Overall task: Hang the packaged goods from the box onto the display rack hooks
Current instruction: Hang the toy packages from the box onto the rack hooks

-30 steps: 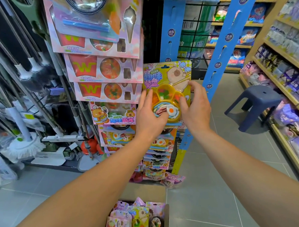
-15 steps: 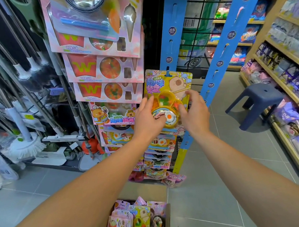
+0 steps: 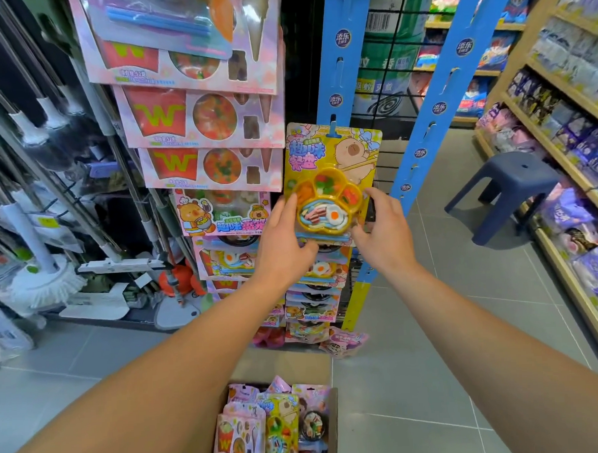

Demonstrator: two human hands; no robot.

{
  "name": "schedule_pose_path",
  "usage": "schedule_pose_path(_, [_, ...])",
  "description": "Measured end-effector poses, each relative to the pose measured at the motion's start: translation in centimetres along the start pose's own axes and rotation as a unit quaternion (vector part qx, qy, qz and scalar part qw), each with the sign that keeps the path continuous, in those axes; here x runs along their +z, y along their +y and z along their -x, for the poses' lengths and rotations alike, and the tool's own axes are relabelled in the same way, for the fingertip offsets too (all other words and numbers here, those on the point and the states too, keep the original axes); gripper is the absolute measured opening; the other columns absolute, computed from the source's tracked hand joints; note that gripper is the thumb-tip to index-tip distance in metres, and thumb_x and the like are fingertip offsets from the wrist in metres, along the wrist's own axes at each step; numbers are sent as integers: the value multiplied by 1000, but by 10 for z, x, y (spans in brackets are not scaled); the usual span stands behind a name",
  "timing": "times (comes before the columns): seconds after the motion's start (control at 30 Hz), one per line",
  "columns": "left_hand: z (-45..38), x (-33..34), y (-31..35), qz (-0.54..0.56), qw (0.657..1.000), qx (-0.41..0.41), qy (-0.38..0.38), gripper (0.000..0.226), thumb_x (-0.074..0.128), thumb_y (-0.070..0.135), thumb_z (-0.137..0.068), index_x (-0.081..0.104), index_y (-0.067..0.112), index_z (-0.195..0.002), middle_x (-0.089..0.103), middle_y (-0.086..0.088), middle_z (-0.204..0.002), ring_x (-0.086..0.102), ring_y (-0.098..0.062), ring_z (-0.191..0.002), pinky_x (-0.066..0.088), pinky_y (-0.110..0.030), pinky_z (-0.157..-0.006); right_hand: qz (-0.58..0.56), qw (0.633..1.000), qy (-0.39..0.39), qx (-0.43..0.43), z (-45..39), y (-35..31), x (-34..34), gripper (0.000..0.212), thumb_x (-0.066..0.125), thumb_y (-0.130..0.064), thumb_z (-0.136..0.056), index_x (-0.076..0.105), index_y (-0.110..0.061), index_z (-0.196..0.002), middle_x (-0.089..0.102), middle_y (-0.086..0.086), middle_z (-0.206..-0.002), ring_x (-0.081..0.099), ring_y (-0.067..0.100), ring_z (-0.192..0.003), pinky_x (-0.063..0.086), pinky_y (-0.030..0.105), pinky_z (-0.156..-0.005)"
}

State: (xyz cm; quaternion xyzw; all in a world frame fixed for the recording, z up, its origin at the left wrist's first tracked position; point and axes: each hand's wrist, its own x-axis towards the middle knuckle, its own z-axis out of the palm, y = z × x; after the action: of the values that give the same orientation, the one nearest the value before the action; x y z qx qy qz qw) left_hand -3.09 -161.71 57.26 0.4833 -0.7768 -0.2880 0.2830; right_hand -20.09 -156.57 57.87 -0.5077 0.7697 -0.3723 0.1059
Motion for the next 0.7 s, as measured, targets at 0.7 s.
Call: schedule_pose_path(0.7, [108,-30,-125,107,978,-131,-121,47,66,25,-90,56,12,-134,60,-5,-133,60,-19,-116,45,-29,-97,81,984,-123,103,151,-19,108,43,64,-21,-86,58,-11,-127,59,11,-125,55,28,-117,43,35,-96])
